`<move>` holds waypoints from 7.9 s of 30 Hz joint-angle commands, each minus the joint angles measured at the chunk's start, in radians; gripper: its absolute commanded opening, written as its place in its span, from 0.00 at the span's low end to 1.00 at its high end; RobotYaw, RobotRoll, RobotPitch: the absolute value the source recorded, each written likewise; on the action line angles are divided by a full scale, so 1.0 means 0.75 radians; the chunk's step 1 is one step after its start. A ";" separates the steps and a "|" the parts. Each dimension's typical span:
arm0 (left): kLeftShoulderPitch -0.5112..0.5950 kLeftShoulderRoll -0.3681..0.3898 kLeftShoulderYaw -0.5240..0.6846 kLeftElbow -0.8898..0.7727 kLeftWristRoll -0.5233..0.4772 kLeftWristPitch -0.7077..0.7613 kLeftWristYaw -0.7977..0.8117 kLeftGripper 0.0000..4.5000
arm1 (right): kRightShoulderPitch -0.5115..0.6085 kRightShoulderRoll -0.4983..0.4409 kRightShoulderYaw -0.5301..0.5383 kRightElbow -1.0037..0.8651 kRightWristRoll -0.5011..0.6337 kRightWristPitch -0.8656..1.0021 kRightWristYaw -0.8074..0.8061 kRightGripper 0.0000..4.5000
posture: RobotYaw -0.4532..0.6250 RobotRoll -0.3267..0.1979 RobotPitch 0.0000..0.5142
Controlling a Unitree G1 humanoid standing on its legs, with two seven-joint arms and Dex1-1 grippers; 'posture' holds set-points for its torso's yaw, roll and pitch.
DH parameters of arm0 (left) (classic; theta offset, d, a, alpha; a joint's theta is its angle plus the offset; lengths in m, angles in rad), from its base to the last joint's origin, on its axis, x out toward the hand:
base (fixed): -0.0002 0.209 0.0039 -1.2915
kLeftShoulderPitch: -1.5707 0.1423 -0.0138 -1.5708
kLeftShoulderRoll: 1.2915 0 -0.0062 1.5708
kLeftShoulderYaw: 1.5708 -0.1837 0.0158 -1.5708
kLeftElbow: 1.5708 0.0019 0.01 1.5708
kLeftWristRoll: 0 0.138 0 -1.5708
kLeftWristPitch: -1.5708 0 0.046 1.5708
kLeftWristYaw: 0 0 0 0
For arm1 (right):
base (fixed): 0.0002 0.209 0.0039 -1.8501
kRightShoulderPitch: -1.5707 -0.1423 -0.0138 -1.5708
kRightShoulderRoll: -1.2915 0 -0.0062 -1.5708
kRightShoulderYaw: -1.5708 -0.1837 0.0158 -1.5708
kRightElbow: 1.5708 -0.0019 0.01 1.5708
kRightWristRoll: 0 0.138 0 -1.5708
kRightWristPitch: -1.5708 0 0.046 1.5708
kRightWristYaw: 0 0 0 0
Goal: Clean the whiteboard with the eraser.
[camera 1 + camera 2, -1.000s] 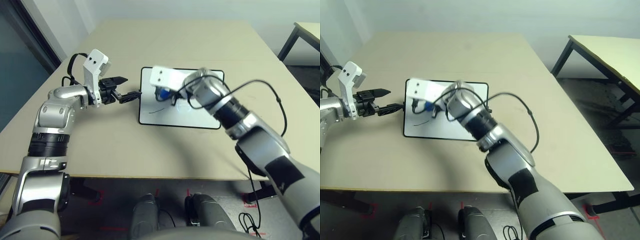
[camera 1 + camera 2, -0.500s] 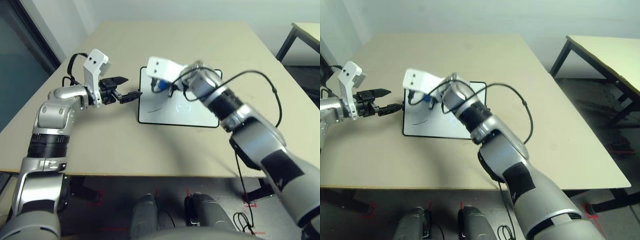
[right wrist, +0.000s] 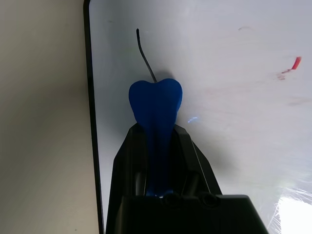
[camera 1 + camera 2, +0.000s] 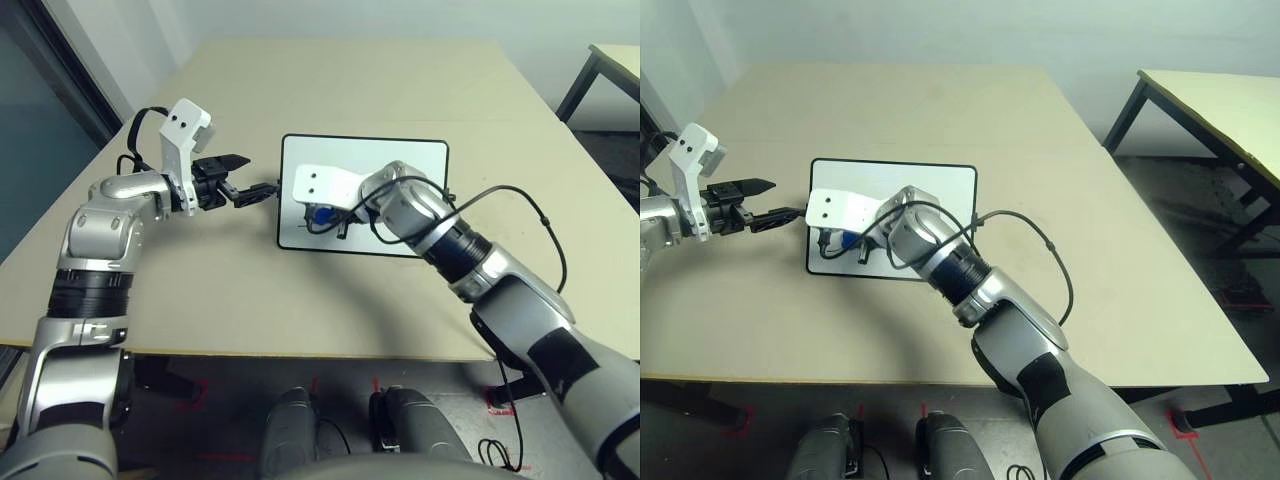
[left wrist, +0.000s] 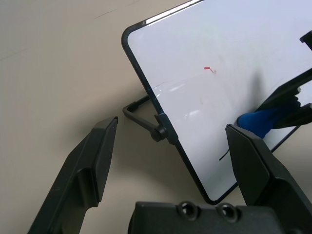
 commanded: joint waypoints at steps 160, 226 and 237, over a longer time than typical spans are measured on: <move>0.095 0.098 0.045 -0.007 -0.070 0.059 0.011 1.00 | -0.051 0.076 -0.114 0.397 -0.086 -0.259 -0.280 0.13 | 0.44 0.62 0.20; -0.169 -0.380 0.346 0.961 0.035 -0.998 0.588 1.00 | 0.519 -0.341 -1.307 -0.155 0.525 0.231 -1.008 0.58 | 0.32 0.62 0.20; -0.196 -0.426 0.399 1.114 0.020 -1.188 0.708 1.00 | 0.452 -0.529 -1.404 0.498 0.574 -0.867 -0.922 0.99 | 0.30 0.62 0.12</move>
